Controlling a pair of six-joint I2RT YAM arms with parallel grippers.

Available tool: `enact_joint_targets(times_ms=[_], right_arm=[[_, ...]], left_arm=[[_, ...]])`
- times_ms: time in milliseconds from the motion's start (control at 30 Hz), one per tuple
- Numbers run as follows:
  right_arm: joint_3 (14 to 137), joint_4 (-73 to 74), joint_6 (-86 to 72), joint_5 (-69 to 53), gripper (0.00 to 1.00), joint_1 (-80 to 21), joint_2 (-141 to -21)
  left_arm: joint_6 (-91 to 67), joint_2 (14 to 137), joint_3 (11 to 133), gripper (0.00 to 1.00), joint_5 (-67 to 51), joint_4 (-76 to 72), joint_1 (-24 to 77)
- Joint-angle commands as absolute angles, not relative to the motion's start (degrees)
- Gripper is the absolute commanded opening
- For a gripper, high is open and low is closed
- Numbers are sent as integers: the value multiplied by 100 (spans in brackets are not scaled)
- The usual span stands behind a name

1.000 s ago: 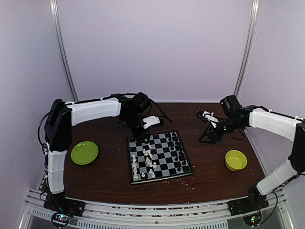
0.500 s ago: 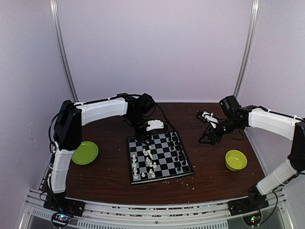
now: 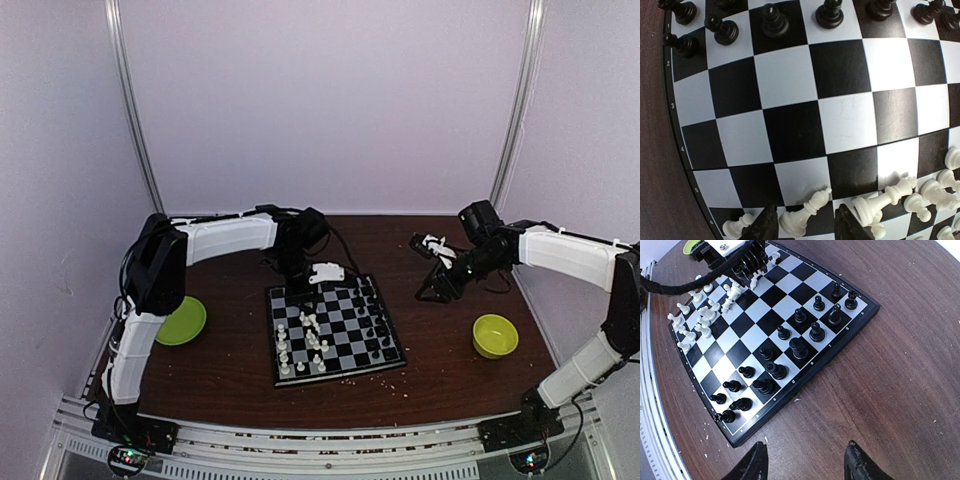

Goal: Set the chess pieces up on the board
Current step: Pick up the bishop from the chessboard.

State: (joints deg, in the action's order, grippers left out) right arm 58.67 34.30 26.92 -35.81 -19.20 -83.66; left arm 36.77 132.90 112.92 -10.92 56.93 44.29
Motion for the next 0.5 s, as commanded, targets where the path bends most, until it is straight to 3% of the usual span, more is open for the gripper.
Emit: enact_joint_targets(times_ms=[0,467], right_arm=[[6018,3519,2768,-3613,52,-1888,-8439],[6038,3558,2777,-3630,52,-1889,-8472]], left_arm=[[3770,13408,11458,39,-1080,5660,4377],[3640,13301,11212,28,-1011,5660,4377]])
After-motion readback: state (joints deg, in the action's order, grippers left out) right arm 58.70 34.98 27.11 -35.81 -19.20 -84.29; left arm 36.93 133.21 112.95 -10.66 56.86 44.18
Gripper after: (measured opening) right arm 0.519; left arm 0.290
